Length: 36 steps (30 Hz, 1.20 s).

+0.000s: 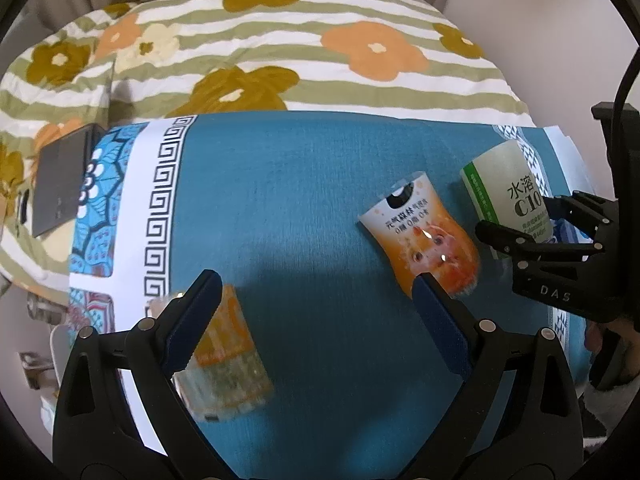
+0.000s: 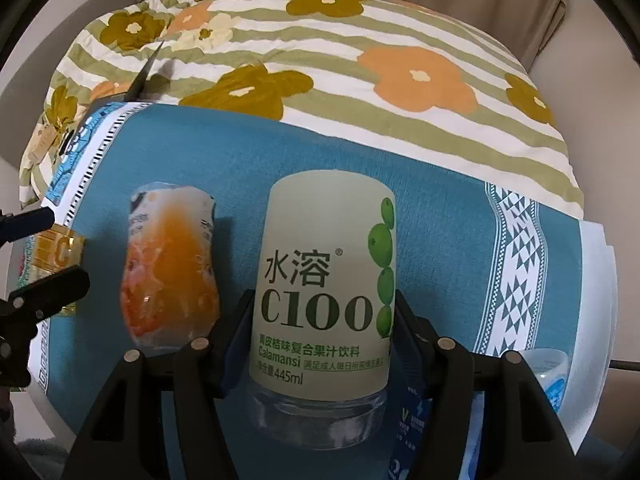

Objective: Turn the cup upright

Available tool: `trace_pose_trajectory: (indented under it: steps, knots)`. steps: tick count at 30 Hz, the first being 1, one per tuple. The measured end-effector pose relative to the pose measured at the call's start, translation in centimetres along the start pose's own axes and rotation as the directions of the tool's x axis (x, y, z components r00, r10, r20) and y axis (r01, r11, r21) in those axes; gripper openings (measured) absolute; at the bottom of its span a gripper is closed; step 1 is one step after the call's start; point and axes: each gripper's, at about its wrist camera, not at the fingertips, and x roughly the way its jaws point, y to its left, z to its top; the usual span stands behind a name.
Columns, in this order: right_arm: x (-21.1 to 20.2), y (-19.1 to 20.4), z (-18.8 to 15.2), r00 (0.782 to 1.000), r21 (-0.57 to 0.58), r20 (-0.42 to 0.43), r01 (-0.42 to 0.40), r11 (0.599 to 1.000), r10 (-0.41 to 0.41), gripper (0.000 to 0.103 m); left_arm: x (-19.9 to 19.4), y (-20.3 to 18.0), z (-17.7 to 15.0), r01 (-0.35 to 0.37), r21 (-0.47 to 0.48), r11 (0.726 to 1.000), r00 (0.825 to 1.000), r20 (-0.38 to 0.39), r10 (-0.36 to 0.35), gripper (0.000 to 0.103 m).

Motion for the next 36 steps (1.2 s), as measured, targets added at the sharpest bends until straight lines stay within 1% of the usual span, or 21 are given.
trace_pose_trajectory:
  steps: [4, 8, 15, 19, 22, 25, 29, 33, 36]
  knots:
    - [-2.0, 0.2, -0.2, 1.0, 0.0, 0.025, -0.013, 1.0, 0.013, 0.059, -2.0, -0.6, -0.7, -0.02, -0.005, 1.0, 0.999, 0.035, 0.02, 0.101]
    - [-4.7, 0.3, -1.1, 0.998, 0.013, 0.048, -0.05, 0.999, 0.05, 0.059, -4.6, -1.3, -2.0, -0.037, -0.023, 0.999, 0.996, 0.081, 0.038, 0.101]
    - [-9.1, 0.9, -4.2, 0.99, 0.011, 0.1, -0.101, 0.995, 0.099, 0.059, -9.6, -2.6, -5.8, -0.081, -0.077, 0.994, 0.982, 0.162, 0.093, 0.101]
    - [-10.5, 1.2, -6.3, 0.984, 0.012, 0.116, -0.134, 0.991, 0.131, 0.059, -11.2, -2.7, -8.0, -0.102, -0.119, 0.988, 0.978, 0.172, 0.121, 0.101]
    - [-11.1, 1.6, -7.7, 0.982, 0.016, 0.113, -0.153, 0.988, 0.151, 0.059, -11.9, -2.7, -9.6, -0.102, -0.14, 0.985, 0.977, 0.174, 0.126, 0.101]
    - [-11.3, 2.5, -9.0, 0.982, 0.024, 0.103, -0.163, 0.986, 0.16, 0.059, -12.1, -2.7, -10.9, -0.104, -0.137, 0.985, 0.978, 0.166, 0.126, 0.101]
    - [-10.4, 3.7, -10.5, 0.981, 0.057, 0.078, -0.18, 0.982, 0.175, 0.059, -11.6, -2.5, -12.1, -0.104, -0.117, 0.988, 0.982, 0.145, 0.121, 0.101]
    - [-8.5, 4.9, -11.7, 0.982, 0.109, 0.051, -0.187, 0.976, 0.183, 0.059, -10.5, -1.8, -13.5, -0.07, -0.101, 0.992, 0.99, 0.114, 0.082, 0.101]
    - [-6.8, 5.7, -12.5, 0.982, 0.15, 0.037, -0.188, 0.971, 0.184, 0.059, -9.4, -1.3, -14.4, -0.059, -0.077, 0.995, 0.994, 0.084, 0.066, 0.101]
